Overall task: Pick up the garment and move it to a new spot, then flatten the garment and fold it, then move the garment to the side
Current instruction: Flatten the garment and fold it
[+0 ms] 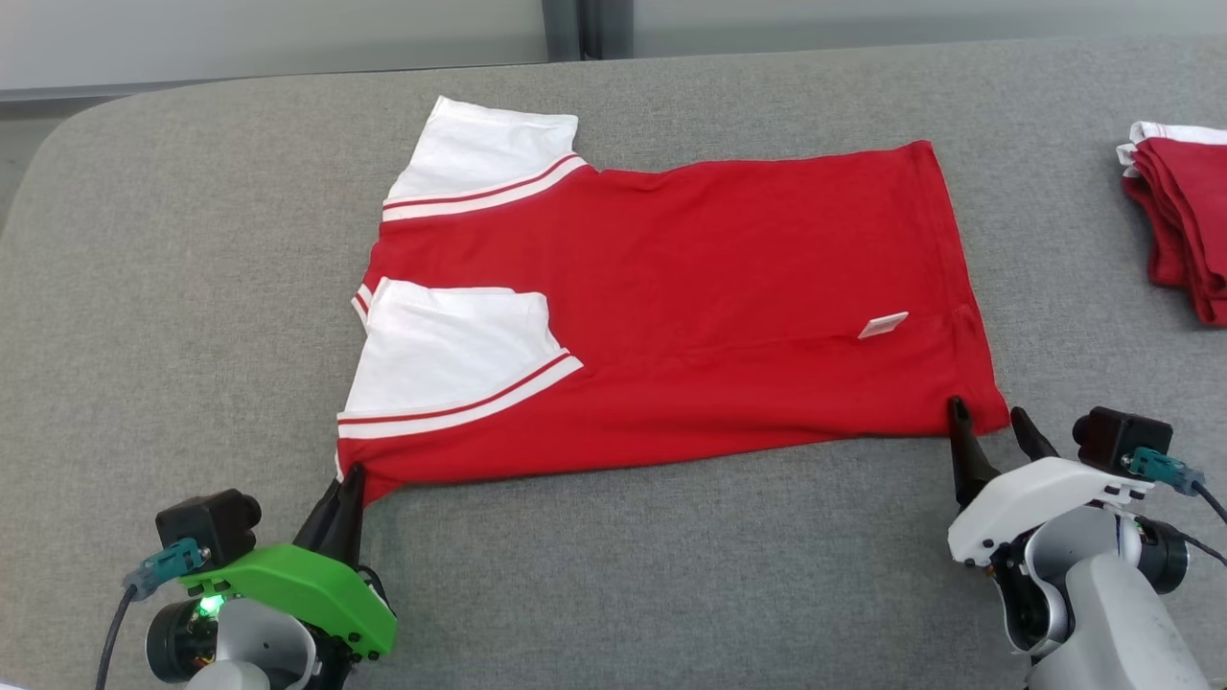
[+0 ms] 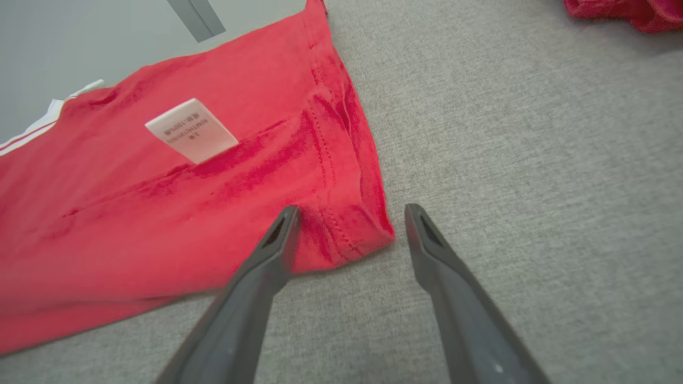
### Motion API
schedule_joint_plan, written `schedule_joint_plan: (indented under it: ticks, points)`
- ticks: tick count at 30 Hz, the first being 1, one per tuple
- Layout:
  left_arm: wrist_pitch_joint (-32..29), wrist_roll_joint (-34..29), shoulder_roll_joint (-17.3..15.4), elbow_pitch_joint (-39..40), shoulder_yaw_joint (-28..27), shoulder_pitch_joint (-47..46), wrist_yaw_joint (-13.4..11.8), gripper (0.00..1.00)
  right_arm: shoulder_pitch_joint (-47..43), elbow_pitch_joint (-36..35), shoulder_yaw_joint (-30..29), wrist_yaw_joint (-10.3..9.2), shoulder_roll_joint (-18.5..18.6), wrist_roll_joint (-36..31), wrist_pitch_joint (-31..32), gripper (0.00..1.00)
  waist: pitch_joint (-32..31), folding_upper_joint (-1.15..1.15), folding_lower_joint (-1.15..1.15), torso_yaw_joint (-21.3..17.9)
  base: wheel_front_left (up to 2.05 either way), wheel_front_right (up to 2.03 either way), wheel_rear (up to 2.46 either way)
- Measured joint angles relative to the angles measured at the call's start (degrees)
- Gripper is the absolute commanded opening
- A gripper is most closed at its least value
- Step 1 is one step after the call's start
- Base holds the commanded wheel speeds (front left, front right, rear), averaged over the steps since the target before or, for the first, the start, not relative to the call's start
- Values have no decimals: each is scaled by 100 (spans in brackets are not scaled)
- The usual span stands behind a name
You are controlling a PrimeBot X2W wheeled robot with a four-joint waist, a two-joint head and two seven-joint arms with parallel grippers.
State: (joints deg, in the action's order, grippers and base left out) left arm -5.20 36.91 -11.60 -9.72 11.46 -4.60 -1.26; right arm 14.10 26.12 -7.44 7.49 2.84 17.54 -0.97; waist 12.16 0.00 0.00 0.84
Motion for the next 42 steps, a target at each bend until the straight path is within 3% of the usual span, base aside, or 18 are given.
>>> schedule_joint_plan:
  ticks: [5,6,7,8,10,11,12,17,24,30,35,36,37,38,39,42]
  points:
    - [11,-4,-9,7,36,1,12,0,281,472,51,0,1,64,126,99,30,0,0,37,0,0,0]
    - [32,-4,-8,4,42,1,18,0,338,563,52,0,3,104,149,84,34,0,0,46,0,0,0]
    - [43,-4,-7,4,47,0,25,0,392,636,51,0,5,119,164,47,38,0,0,53,0,0,0]
    - [53,-4,-5,4,55,0,26,0,426,684,47,0,11,145,163,42,41,0,0,57,0,0,0]
    - [87,-4,-5,4,66,-1,35,0,487,769,38,0,16,165,135,22,47,0,0,66,0,0,0]
    - [115,-4,-5,5,69,-1,54,0,500,778,41,0,16,208,118,5,46,0,0,68,0,0,0]
    - [136,-7,-7,15,73,-1,71,0,505,778,45,0,12,278,100,0,45,0,0,70,0,0,0]
    - [236,-22,-68,146,65,10,103,0,388,501,-60,1,-8,302,22,0,8,0,0,59,0,0,0]
    - [142,-22,-246,605,90,399,116,0,-436,-528,-159,2,-12,667,149,0,-101,0,0,1,0,0,0]
    - [-166,44,-354,985,171,1019,12,0,-1213,-1276,-230,4,-9,843,370,0,-129,0,0,-103,0,0,0]
    - [-337,186,-367,1059,185,1307,-87,0,-1464,-1428,-244,4,-9,965,425,2,-122,0,0,-172,0,0,0]
    - [-365,186,-370,1032,189,1316,-97,4,-1470,-1415,-244,4,-10,977,424,42,-125,0,0,-179,0,0,0]
    - [-374,186,-372,1012,197,1318,-108,21,-1477,-1389,-246,4,-10,987,424,65,-131,0,0,-185,0,0,0]
    - [-377,186,-372,1009,202,1318,-123,82,-1482,-1366,-260,4,-11,983,421,100,-138,0,0,-191,0,0,0]
    - [-380,183,-377,1005,207,1318,-130,100,-1487,-1352,-278,4,-10,978,414,100,-142,0,0,-195,0,0,0]
    - [-390,163,-500,1022,131,1329,-192,100,-1507,-1345,-447,1,-4,883,332,100,-150,0,0,-224,0,0,0]
